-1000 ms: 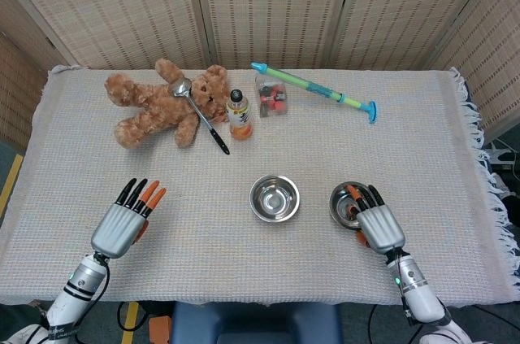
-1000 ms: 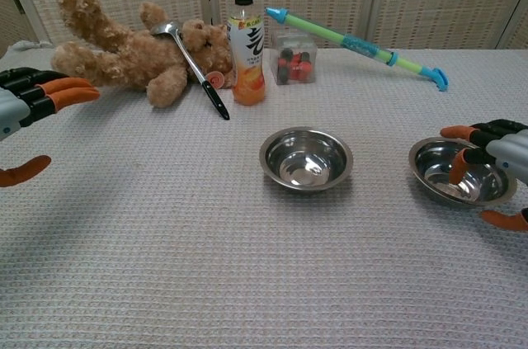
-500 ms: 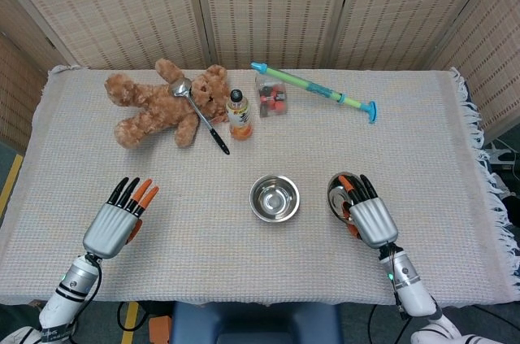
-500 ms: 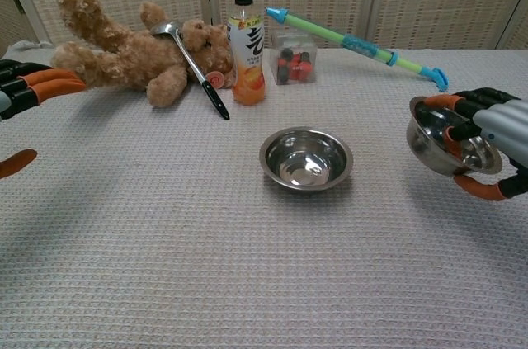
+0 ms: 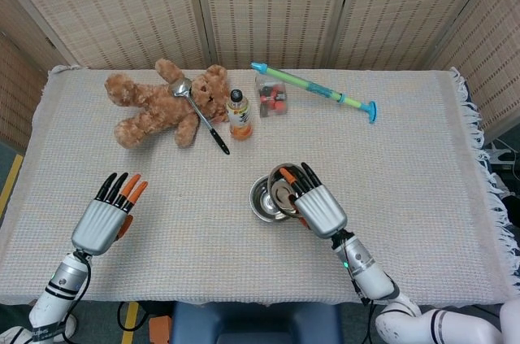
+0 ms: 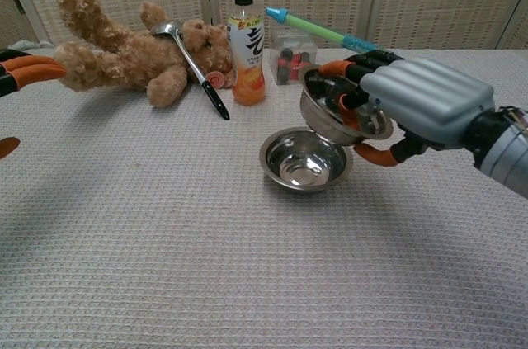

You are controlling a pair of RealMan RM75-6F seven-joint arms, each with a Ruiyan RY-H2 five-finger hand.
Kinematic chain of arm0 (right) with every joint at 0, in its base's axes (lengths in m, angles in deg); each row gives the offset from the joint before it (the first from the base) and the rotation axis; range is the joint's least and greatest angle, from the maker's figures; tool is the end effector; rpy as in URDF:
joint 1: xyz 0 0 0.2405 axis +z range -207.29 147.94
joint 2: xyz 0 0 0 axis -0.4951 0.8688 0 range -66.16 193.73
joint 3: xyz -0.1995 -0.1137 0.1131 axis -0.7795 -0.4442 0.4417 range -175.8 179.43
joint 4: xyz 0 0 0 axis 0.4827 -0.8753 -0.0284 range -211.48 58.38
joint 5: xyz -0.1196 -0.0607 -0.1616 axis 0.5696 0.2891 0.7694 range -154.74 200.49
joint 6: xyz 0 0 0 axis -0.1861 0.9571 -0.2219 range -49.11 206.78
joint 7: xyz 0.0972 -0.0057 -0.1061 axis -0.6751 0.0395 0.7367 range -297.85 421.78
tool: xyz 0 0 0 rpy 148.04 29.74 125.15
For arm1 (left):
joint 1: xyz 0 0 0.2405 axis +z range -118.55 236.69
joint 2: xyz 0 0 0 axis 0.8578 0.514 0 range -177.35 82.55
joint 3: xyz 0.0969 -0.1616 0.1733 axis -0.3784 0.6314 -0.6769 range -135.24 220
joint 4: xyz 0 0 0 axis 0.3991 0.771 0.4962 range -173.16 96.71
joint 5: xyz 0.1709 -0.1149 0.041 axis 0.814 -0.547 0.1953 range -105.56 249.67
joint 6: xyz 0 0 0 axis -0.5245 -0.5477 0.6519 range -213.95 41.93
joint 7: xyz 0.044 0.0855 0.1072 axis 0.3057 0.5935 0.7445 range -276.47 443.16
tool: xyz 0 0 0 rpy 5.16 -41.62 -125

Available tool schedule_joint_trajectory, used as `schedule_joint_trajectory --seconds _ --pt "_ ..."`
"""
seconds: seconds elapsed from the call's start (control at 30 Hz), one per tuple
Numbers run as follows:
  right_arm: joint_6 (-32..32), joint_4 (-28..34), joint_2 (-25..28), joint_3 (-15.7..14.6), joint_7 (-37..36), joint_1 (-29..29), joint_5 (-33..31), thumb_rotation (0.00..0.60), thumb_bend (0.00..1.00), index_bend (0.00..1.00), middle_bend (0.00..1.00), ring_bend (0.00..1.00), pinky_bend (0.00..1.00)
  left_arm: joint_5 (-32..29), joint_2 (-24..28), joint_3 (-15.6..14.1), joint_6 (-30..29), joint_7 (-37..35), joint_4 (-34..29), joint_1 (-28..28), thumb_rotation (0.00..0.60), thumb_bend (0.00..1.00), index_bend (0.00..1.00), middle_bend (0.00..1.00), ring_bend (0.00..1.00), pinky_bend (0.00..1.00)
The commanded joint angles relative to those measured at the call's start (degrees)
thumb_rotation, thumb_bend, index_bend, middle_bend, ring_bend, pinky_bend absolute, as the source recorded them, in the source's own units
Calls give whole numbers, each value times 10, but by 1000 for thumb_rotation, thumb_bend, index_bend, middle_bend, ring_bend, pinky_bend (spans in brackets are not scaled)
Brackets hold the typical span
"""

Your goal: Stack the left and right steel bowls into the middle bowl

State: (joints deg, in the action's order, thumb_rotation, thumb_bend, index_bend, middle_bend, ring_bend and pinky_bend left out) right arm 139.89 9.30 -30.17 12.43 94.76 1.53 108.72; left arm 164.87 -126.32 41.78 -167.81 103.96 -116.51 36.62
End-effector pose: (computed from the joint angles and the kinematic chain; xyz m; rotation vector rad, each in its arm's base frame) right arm -0.1381 -0.2880 -0.0289 1.9452 -0.5452 0.9797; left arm -0.2556 0.2570 0.0729 -1.7715 -0.3862 -0.8631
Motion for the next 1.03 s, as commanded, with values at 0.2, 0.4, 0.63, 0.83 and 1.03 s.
schedule_joint_trajectory --seconds 0.2,0.4,0.63,0.83,1.03 --pt "-66 -44 -43 9 44 44 -85 600 242 0 0 0 0 -5 14 7 -9 -16 2 13 600 436 0 0 0 77" --pt "-16 54 32 -23 61 6 -78 600 115 0 0 0 0 1 16 7 -14 -14 -2 18 600 436 0 0 0 78" --pt "135 151 160 -83 40 -105 -39 600 114 0 0 0 0 22 23 -9 -33 3 -33 38 600 437 0 0 0 78" --pt "307 79 197 -127 -55 -231 0 600 114 0 0 0 0 33 28 -46 -74 -65 -23 89 600 438 0 0 0 76" --pt "350 37 209 -129 -141 -273 7 600 114 0 0 0 0 3 14 -30 -81 -99 7 110 600 439 0 0 0 77"
